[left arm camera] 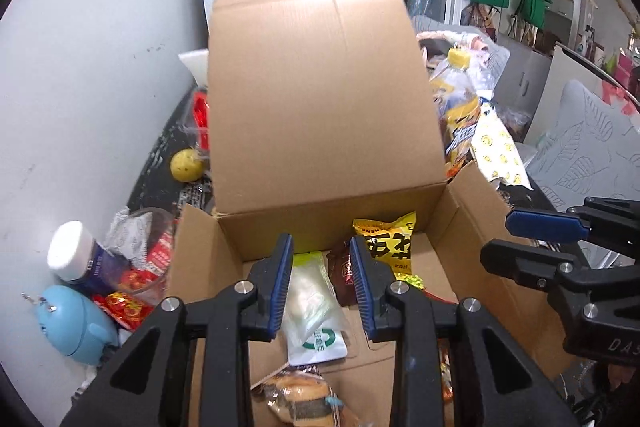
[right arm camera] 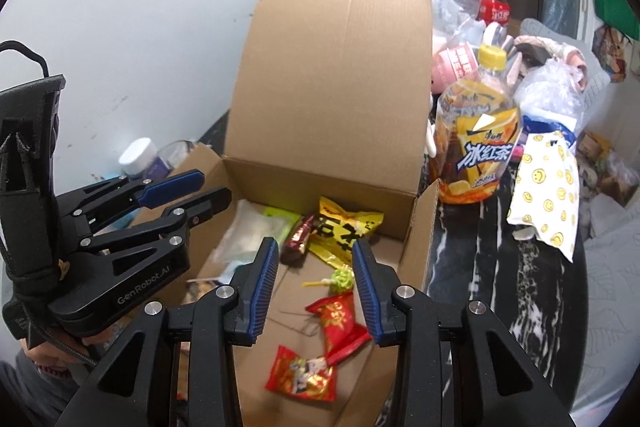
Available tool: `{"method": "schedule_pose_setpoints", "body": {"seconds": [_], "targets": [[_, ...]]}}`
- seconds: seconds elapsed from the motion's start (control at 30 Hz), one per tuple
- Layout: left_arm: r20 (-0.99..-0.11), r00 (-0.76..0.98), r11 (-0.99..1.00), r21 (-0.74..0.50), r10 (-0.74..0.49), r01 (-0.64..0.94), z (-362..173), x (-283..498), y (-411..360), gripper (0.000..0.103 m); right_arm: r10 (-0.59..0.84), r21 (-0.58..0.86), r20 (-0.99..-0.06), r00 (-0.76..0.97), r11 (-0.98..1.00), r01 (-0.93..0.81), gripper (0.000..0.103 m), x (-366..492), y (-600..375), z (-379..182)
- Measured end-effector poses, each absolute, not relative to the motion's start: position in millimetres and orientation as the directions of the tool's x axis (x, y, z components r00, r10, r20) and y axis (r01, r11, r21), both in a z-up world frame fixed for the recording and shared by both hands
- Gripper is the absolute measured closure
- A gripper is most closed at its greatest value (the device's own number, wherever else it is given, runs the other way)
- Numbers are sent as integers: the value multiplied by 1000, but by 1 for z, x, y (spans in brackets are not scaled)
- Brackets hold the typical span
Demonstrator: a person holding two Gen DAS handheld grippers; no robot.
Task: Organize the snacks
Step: 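Open both grippers to drop the chocolate packet and lollipop into the box, then withdraw both grippers from the box toward the orange and white packets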
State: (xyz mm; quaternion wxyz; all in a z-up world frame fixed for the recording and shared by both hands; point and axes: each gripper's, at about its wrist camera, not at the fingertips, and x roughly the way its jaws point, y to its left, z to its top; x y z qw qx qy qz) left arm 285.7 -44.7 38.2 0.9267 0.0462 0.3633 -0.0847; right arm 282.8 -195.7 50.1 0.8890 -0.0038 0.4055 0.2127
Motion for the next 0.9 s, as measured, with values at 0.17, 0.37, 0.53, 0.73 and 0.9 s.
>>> {"method": "schedule_pose_setpoints", "body": {"seconds": [0.17,0.37,0.53,0.73,0.9], "targets": [[-649,751,982,31,-121,185,63,255,-44,74,379,155,-690,617,910,-385,65,255,-198,73],[-600,791,980,55,-121,192,93,218,-45,74,377,131,-639,671,912,-388,65,216,-203,105],[-561,817,979,56,-133,198,113,185,-45,74,368,110,-606,705,917,-384,64,185,-205,123],[-543,828,977,56,-141,204,123,153,-46,74,352,83,-569,743,924,-374,54,148,-208,133],[-535,830,978,36,-155,206,120,127,-43,53,357,82,-556,750,922,-378,46,124,-209,131]]}}
